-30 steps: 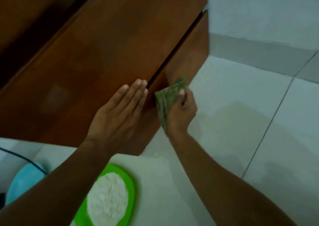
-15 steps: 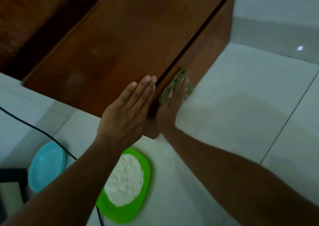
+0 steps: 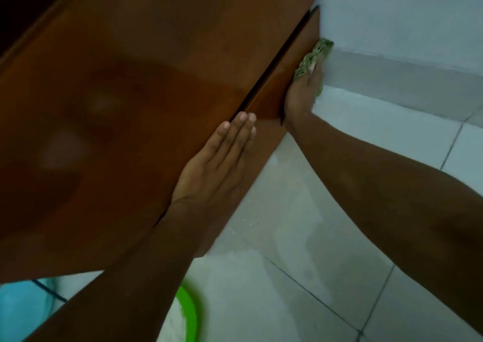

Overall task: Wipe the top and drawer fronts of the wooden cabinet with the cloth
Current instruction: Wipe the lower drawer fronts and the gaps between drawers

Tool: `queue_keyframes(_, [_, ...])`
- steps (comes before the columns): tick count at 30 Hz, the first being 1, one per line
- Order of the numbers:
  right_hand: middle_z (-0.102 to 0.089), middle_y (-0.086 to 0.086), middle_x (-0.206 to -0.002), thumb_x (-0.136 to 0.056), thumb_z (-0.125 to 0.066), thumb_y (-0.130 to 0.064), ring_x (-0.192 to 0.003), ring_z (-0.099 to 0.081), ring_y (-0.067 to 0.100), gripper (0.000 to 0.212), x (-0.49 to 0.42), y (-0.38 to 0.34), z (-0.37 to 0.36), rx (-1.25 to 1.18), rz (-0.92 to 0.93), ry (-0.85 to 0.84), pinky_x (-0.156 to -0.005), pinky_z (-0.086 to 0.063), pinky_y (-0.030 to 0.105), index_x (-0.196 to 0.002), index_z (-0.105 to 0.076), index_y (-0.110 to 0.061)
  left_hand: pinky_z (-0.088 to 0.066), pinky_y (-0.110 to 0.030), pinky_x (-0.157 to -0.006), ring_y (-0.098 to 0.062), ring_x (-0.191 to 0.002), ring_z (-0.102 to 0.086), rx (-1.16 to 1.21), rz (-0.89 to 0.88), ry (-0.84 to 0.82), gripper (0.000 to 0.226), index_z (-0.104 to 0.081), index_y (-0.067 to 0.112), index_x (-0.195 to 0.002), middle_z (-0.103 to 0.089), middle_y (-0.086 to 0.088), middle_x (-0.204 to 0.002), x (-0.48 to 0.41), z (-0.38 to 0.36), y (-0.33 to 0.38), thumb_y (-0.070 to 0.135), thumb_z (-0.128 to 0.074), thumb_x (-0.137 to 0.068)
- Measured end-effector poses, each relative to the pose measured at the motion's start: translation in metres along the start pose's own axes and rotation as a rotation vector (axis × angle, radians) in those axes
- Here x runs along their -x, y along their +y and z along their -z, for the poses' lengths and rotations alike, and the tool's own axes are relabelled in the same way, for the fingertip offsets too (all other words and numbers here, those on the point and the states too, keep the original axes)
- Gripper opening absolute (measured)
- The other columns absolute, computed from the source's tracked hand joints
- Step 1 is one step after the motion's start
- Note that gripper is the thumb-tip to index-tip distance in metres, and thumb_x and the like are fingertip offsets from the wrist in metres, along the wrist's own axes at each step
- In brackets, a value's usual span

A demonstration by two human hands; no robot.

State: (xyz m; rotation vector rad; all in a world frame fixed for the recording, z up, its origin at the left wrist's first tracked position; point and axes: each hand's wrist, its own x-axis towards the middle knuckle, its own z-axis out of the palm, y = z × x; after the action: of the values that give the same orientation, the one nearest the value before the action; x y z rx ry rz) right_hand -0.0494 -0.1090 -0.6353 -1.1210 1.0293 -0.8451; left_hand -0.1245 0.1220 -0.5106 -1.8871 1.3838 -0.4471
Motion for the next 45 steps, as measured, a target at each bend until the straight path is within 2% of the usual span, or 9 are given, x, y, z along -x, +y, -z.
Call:
queue_keyframes(3, [-0.064,0.006,-0.114,-0.102,-0.033,-0.028,-0.109,-0.061,0.028,0.032,-0.006,-0.004,0.011,0.103,-0.077,0.096,-0.097,-0.048,0.038,-0.126,-0.053,-0.018,0.001,-0.047,-0.125,-0.040,-0.153,0.011,0.028,0.001,0.018,0.064,0.017,-0.010,-0.151,0.017,-0.030,-0.162,0.000,0.000,0.000,0.026,0.004,-0.100])
queue_keyframes(6, [-0.055,-0.001,-0.089,-0.102,-0.038,-0.023,-0.088,-0.058,0.025,0.018,-0.006,-0.014,0.025,0.183,-0.148,0.167,-0.080,-0.042,0.031,-0.105,-0.054,-0.015,0.001,-0.048,-0.126,-0.040,-0.153,0.013,0.056,0.003,0.027,0.064,0.017,-0.010,-0.152,0.018,-0.030,-0.162,0.000,0.003,-0.001,0.025,0.004,-0.100])
queue_keyframes(13, [-0.069,0.014,-0.107,-0.099,-0.048,-0.019,-0.102,-0.062,0.032,0.025,0.094,0.003,0.051,0.095,-0.054,0.264,-0.089,-0.045,0.030,-0.112,-0.065,-0.008,0.009,-0.044,-0.124,-0.034,-0.154,0.012,0.127,-0.034,0.056,0.071,0.009,-0.005,-0.156,0.012,-0.024,-0.165,0.013,0.006,-0.006,0.022,0.026,-0.093])
queue_keyframes(18, [-0.069,0.009,-0.108,-0.101,-0.044,-0.018,-0.097,-0.062,0.018,0.028,0.240,0.029,0.061,-0.006,0.124,0.088,-0.082,-0.046,0.014,-0.119,-0.061,-0.004,-0.010,-0.045,-0.125,-0.033,-0.155,-0.011,0.252,0.019,0.142,0.072,-0.018,-0.005,-0.156,-0.013,-0.022,-0.165,0.056,0.015,-0.018,0.038,0.006,-0.103])
queue_keyframes(23, [-0.068,0.002,-0.124,-0.103,-0.043,-0.023,-0.113,-0.064,0.015,0.033,0.343,0.048,0.062,-0.033,0.072,-0.123,-0.093,-0.053,0.035,-0.130,-0.060,-0.015,-0.014,-0.045,-0.126,-0.033,-0.154,-0.015,0.251,0.045,0.104,0.064,-0.020,-0.006,-0.155,-0.015,-0.023,-0.165,0.116,0.019,-0.027,0.031,-0.003,-0.107])
queue_keyframes(27, [-0.043,-0.007,-0.154,-0.105,-0.039,-0.029,-0.142,-0.040,0.007,0.043,0.397,0.065,0.060,-0.048,0.039,-0.345,-0.112,-0.042,0.036,-0.148,-0.040,-0.033,-0.008,-0.043,-0.127,-0.032,-0.155,-0.011,0.201,0.077,0.062,0.069,-0.017,-0.006,-0.156,-0.010,-0.023,-0.165,0.144,0.018,-0.027,0.031,0.010,-0.104])
queue_keyframes(34, [0.008,-0.008,-0.161,-0.102,-0.022,-0.032,-0.153,0.005,0.014,0.056,0.342,0.079,0.031,0.076,-0.016,-0.392,-0.126,-0.010,0.042,-0.152,0.003,-0.025,0.010,-0.043,-0.125,-0.030,-0.153,0.019,0.091,0.113,0.008,0.063,0.015,-0.003,-0.155,0.023,-0.021,-0.164,0.146,0.006,-0.014,0.019,0.017,-0.095])
queue_keyframes(39, [0.011,0.003,-0.166,-0.109,-0.019,-0.023,-0.154,0.006,0.019,0.054,0.298,0.073,0.020,0.095,-0.104,-0.347,-0.126,-0.007,0.040,-0.156,0.006,-0.023,0.015,-0.043,-0.123,-0.033,-0.149,0.028,0.026,0.102,-0.097,0.065,0.025,-0.005,-0.150,0.034,-0.024,-0.158,0.135,0.003,-0.005,0.022,0.002,-0.096])
queue_keyframes(45, [0.004,0.001,-0.168,-0.109,-0.020,-0.025,-0.155,0.002,0.019,0.053,0.249,0.061,0.012,0.118,-0.172,-0.243,-0.125,-0.007,0.039,-0.159,-0.001,-0.025,0.005,-0.043,-0.126,-0.033,-0.152,0.021,0.019,0.135,-0.025,0.071,0.015,-0.006,-0.154,0.026,-0.025,-0.161,0.130,-0.007,-0.004,0.029,-0.022,-0.104])
